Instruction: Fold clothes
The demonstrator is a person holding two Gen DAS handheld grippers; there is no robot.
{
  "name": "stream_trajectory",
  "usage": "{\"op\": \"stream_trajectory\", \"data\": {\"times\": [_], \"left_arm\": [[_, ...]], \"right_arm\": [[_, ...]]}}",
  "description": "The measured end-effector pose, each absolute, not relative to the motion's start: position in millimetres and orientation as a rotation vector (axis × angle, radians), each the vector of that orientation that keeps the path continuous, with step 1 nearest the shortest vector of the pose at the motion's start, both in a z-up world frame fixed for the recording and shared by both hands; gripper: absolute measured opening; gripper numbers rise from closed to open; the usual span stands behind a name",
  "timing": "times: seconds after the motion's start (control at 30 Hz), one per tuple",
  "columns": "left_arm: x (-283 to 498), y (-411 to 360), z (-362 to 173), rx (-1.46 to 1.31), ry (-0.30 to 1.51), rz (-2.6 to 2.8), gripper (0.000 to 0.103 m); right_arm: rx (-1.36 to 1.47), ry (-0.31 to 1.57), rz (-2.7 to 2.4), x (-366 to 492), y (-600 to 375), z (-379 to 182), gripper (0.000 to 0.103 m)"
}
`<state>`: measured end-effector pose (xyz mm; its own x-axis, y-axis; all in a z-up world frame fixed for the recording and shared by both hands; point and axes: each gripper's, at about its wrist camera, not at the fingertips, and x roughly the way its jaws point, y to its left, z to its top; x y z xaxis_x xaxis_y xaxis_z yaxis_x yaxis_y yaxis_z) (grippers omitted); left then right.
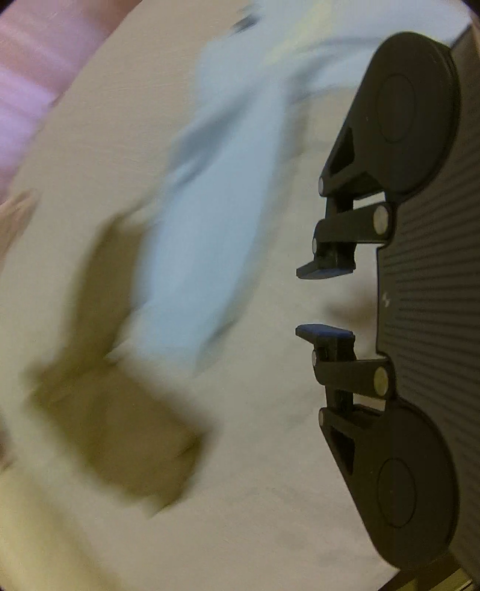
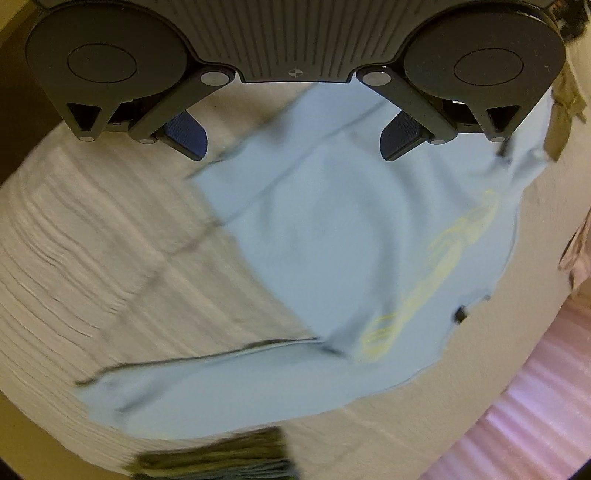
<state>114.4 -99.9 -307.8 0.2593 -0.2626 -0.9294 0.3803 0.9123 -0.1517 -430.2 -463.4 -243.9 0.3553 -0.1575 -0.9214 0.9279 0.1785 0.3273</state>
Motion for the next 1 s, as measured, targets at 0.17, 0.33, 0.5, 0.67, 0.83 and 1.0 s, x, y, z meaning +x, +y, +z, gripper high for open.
{"op": "stream_trajectory", "data": {"times": [0.17, 0.33, 0.5, 0.67, 0.83, 1.0], "left_arm": [[24, -149, -344, 0.041, 1.432, -0.68, 0.038], [-20, -175, -373, -0.005, 1.476, -0.721, 0.058], [-23, -178, -404, -0.091, 1.468, -0.686, 0.059], [-31, -177, -410, -0.116, 1.457, -0.719, 0.006], [-35, -147, -349, -0.2, 1.296, -0.782, 0.005], [-55, -140, -364, -0.038, 1.309, -0.72, 0.006]], "right_arm": [[1.133, 0.813, -0.884, -481, -492, -271, 0.102], [1.21, 0.706, -0.757, -504, -521, -311, 0.088], [1.288, 0.693, -0.624, -491, -533, -365, 0.088], [1.343, 0.74, -0.581, -478, -528, -378, 0.009], [1.309, 0.726, -0.494, -495, -524, -331, 0.005], [1.279, 0.864, -0.501, -490, -510, -348, 0.005]]}}
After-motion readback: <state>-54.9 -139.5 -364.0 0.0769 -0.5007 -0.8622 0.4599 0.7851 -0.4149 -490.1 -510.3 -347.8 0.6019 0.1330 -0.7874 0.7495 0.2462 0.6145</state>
